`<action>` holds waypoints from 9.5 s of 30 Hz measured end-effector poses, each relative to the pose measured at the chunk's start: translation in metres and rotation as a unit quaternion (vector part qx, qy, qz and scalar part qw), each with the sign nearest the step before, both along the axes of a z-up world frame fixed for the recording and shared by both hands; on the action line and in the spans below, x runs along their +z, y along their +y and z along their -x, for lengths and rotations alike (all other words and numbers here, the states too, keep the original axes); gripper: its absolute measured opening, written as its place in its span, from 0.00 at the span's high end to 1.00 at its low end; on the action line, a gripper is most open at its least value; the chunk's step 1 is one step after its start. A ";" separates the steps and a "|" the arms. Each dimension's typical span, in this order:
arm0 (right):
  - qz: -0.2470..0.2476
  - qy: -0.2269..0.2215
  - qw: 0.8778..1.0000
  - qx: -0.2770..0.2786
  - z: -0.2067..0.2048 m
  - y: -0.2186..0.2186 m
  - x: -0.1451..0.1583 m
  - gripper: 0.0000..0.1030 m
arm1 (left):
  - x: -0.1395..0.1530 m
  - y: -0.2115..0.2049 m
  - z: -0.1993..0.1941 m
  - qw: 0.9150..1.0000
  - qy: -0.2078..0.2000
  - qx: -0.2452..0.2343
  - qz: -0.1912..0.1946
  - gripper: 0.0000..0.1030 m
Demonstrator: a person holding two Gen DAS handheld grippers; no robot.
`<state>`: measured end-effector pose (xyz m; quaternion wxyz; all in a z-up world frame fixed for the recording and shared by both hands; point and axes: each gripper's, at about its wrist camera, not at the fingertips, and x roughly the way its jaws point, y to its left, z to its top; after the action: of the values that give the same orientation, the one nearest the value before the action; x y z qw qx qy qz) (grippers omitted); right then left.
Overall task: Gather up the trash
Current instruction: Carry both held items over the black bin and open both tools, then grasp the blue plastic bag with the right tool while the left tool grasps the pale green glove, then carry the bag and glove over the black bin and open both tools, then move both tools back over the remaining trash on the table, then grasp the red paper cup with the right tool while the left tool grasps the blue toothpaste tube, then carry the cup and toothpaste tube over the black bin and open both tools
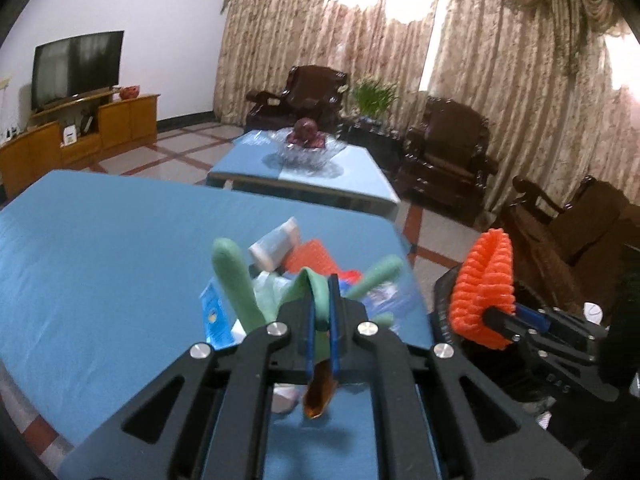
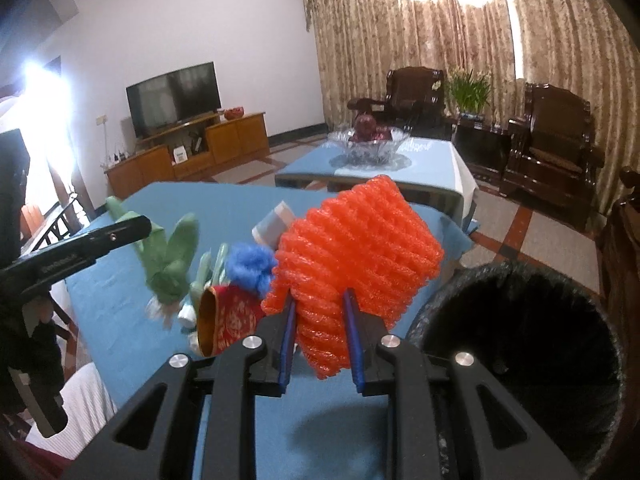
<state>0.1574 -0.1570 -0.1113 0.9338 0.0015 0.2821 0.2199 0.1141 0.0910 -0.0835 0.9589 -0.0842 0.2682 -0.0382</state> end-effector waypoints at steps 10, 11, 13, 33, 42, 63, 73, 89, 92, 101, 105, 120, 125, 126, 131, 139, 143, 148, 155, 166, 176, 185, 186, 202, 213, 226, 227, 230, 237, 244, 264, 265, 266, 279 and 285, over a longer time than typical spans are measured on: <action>-0.019 -0.025 0.999 -0.037 0.015 -0.050 0.031 0.78 | 0.036 -0.058 0.001 0.996 -0.033 -0.080 0.015 0.96; -0.016 -0.028 0.999 -0.044 0.017 -0.057 0.034 0.78 | 0.039 -0.066 0.000 0.995 -0.036 -0.091 0.019 0.96; -0.010 -0.033 0.998 -0.055 0.021 -0.068 0.038 0.78 | 0.043 -0.082 -0.004 0.993 -0.039 -0.110 0.025 0.96; 0.028 0.016 0.979 -0.200 0.003 -0.186 -0.002 0.67 | -0.030 -0.236 -0.085 0.963 0.031 -0.263 0.050 0.87; 0.040 0.008 0.970 -0.241 0.013 -0.191 -0.014 0.12 | -0.028 -0.203 -0.072 0.973 0.016 -0.227 0.037 0.35; -0.012 -0.037 0.992 -0.122 0.011 -0.045 -0.014 0.06 | -0.056 -0.025 0.011 0.997 -0.004 0.013 -0.081 0.27; -0.007 -0.014 0.999 -0.045 -0.018 0.009 -0.029 0.21 | -0.069 0.006 0.010 0.995 0.007 0.045 -0.083 0.29; -0.008 0.056 0.997 0.055 -0.072 0.094 -0.062 0.29 | -0.076 0.057 -0.007 0.992 0.029 0.088 -0.087 0.29; -0.033 0.086 0.992 0.084 -0.077 0.094 -0.070 0.56 | -0.082 0.058 -0.011 0.992 0.032 0.084 -0.086 0.29; -0.045 0.074 0.991 0.101 -0.076 0.083 -0.065 0.94 | -0.100 0.048 -0.036 0.995 0.052 0.057 -0.070 0.32; -0.055 0.065 0.992 0.094 -0.072 0.074 -0.054 0.94 | -0.111 0.041 -0.054 0.995 0.068 0.040 -0.059 0.44; -0.053 0.030 0.993 0.098 -0.054 0.060 -0.022 0.94 | -0.091 0.037 -0.061 0.998 0.060 0.017 -0.022 0.88; -0.062 0.012 0.993 0.099 -0.046 0.054 -0.004 0.96 | -0.065 0.035 -0.051 0.999 0.044 0.016 -0.020 0.88; -0.062 0.009 0.993 0.100 -0.044 0.053 0.000 0.96 | -0.060 0.033 -0.050 0.999 0.041 0.014 -0.020 0.88; -0.064 -0.014 0.993 0.102 -0.038 0.047 0.020 0.97 | -0.040 0.024 -0.048 0.999 0.036 0.006 -0.023 0.88; -0.071 -0.040 0.993 0.089 -0.029 0.025 0.044 0.97 | -0.012 0.001 -0.046 1.000 0.013 -0.016 -0.017 0.89; -0.071 -0.051 0.994 0.071 -0.024 0.005 0.053 0.97 | -0.003 -0.014 -0.047 0.999 0.003 -0.033 -0.013 0.89; -0.070 -0.058 0.995 0.033 -0.019 -0.030 0.059 0.97 | 0.005 -0.045 -0.052 0.998 -0.007 -0.063 -0.012 0.89; -0.059 -0.055 0.996 -0.038 -0.014 -0.090 0.057 0.97 | 0.004 -0.103 -0.067 0.993 -0.012 -0.114 -0.009 0.89; -0.039 -0.027 0.987 -0.154 -0.019 -0.190 0.029 0.97 | -0.025 -0.203 -0.089 0.979 -0.005 -0.203 0.007 0.89; -0.024 0.005 0.980 -0.197 -0.022 -0.225 -0.009 0.85 | -0.061 -0.241 -0.112 0.973 0.030 -0.228 0.016 0.62; -0.003 -0.022 0.971 -0.238 -0.008 -0.207 -0.009 0.05 | -0.044 -0.184 -0.096 0.986 -0.003 -0.166 -0.010 0.25; -0.009 -0.024 0.973 -0.229 -0.007 -0.200 -0.007 0.05 | -0.043 -0.174 -0.093 0.988 -0.006 -0.156 -0.014 0.23; -0.029 -0.035 0.994 -0.100 -0.011 -0.049 -0.002 0.05 | -0.045 -0.014 -0.030 0.997 0.001 0.012 -0.078 0.19; -0.012 0.003 1.000 -0.016 -0.015 0.053 -0.046 0.10 | -0.078 0.060 -0.009 0.992 0.042 0.083 -0.085 0.19; 0.004 0.069 0.997 0.018 -0.038 0.084 -0.099 0.30 | -0.096 0.079 -0.013 0.989 0.064 0.105 -0.085 0.19; 0.004 0.073 0.997 0.022 -0.038 0.085 -0.102 0.31 | -0.097 0.079 -0.015 0.989 0.066 0.105 -0.085 0.19; 0.005 0.087 0.996 0.033 -0.041 0.088 -0.107 0.36 | -0.102 0.080 -0.018 0.989 0.071 0.104 -0.082 0.19; -0.013 0.108 0.993 0.052 -0.044 0.086 -0.111 0.58 | -0.113 0.072 -0.028 0.989 0.084 0.095 -0.080 0.19; -0.009 0.093 0.994 0.052 -0.038 0.073 -0.094 0.72 | -0.125 0.062 -0.040 0.988 0.103 0.087 -0.081 0.19; -0.018 0.093 0.993 0.065 -0.039 0.072 -0.081 0.77 | -0.141 0.069 -0.049 0.983 0.156 0.096 -0.026 0.71; -0.018 0.090 0.993 0.069 -0.039 0.072 -0.078 0.78 | -0.134 0.070 -0.045 0.984 0.150 0.098 -0.026 0.71; -0.017 0.088 0.993 0.071 -0.037 0.073 -0.076 0.78 | -0.129 0.069 -0.042 0.984 0.145 0.098 -0.029 0.71; -0.018 0.038 0.996 0.080 -0.022 0.071 -0.034 0.80 | -0.068 0.050 -0.015 0.992 0.091 0.082 -0.014 0.71; -0.025 0.010 0.998 0.064 -0.017 0.053 -0.007 0.80 | -0.044 0.030 -0.014 0.996 0.071 0.058 -0.018 0.71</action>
<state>0.1747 -0.1042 -0.1185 0.9147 0.0089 0.2858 0.2857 0.1284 0.1215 -0.1279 0.9396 -0.0848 0.3304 0.0286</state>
